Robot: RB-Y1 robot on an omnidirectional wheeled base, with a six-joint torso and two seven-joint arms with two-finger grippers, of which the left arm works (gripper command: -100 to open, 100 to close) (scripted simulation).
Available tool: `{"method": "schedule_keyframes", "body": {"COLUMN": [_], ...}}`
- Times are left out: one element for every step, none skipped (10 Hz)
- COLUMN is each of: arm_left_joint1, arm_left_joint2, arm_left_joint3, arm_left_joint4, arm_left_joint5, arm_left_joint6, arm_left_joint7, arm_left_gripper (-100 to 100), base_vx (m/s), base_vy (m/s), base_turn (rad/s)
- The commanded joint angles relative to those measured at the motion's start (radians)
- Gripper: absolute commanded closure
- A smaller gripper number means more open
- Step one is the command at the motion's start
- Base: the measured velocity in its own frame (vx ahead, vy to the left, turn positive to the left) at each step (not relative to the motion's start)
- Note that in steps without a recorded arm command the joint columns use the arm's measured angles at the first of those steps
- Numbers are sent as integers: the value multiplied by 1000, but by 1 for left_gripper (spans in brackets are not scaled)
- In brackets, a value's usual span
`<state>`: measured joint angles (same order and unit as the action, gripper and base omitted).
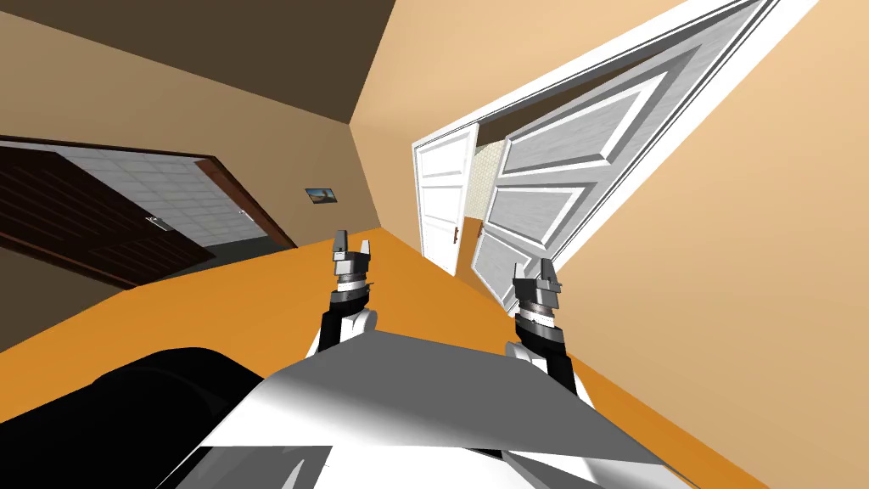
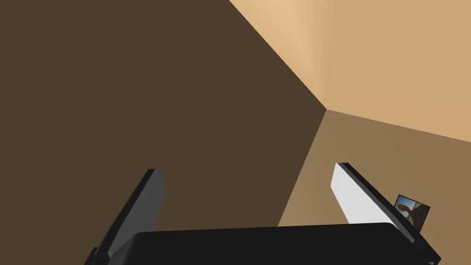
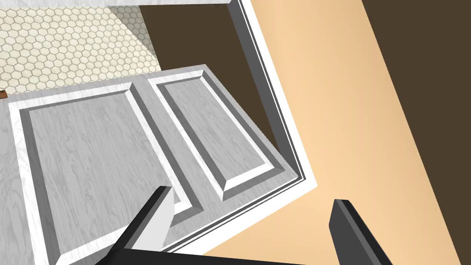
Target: Push the door open
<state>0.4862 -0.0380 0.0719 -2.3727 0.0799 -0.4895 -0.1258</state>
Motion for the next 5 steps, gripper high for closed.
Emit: {"method": "schedule_keyframes", "body": {"arm_left_joint1": [-7,-11,-15,-19,-24], "arm_left_joint2": [16,23,30,37,45], "arm_left_joint3": [-6,-9,-13,-17,-21], "arm_left_joint4": [33,50,66,87,110], "arm_left_joint5": [18,26,35,46,59], "arm_left_joint6": [-12,-18,-23,-31,-39], "arm_left_joint7": [26,38,51,67,85], "arm_left_gripper": [-100,-100,-100,-100,-100], "base_vx": [119,196,185,157,158], "base_vy": [4,31,40,37,48], "base_turn": [-203,-209,-131,-137,-175]}}
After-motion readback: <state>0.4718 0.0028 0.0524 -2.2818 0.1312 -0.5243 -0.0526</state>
